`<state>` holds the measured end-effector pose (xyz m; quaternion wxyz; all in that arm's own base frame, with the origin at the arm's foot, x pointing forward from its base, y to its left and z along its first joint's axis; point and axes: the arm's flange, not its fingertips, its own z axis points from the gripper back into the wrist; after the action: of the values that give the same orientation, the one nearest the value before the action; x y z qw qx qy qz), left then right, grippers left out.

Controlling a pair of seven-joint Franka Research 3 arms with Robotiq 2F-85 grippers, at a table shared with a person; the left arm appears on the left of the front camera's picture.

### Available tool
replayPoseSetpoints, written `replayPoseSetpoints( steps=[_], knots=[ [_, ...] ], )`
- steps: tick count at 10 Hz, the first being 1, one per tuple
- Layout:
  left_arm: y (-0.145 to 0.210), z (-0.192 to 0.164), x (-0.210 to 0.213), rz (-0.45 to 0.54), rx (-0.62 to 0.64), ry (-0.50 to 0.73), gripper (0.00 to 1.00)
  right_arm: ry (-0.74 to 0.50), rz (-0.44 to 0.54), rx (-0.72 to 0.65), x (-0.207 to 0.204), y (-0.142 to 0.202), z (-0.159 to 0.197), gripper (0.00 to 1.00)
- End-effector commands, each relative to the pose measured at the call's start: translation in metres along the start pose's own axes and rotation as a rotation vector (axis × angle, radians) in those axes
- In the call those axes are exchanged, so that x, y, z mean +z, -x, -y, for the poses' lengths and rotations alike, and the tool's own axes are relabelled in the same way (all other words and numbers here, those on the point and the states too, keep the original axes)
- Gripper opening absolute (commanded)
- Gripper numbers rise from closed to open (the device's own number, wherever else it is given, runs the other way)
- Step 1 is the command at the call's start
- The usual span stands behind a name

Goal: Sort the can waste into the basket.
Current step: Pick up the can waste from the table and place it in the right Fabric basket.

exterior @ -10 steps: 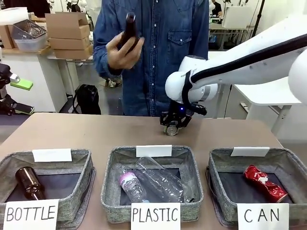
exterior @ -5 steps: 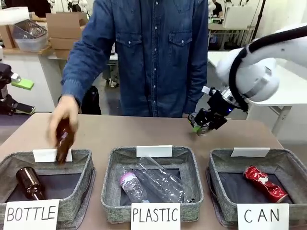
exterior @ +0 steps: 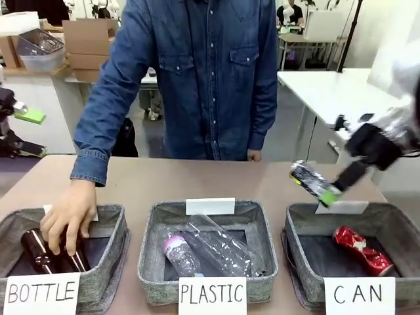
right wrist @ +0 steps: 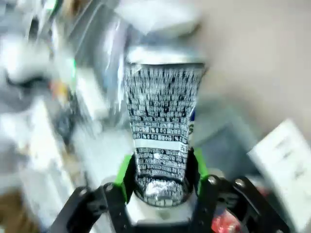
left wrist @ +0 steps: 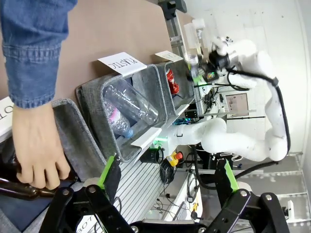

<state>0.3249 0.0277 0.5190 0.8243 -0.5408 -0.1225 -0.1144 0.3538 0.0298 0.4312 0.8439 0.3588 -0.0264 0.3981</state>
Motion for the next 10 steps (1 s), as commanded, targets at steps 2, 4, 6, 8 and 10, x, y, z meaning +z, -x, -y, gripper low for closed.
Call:
replayPoseSetpoints(
  steps=[2,4,6,8,10],
  knots=[
    [0.002,-0.001,0.000,-0.006,-0.018,0.007,1.00,0.036,-0.245,0.242,0.011,0.062,-0.040,0.00],
    [0.002,-0.001,0.000,-0.006,-0.018,0.007,1.00,0.069,-0.228,0.206,0.007,0.071,-0.047,0.00],
    [0.002,-0.001,0.000,-0.006,-0.018,0.007,1.00,0.071,-0.204,0.180,0.004,0.071,-0.046,0.00],
    [0.002,-0.001,0.000,-0.006,-0.018,0.007,1.00,0.075,-0.174,0.173,0.004,0.070,-0.045,0.00],
    [0.002,-0.001,0.000,-0.006,-0.018,0.007,1.00,0.075,-0.166,0.146,0.003,0.070,-0.044,1.00]
  ],
)
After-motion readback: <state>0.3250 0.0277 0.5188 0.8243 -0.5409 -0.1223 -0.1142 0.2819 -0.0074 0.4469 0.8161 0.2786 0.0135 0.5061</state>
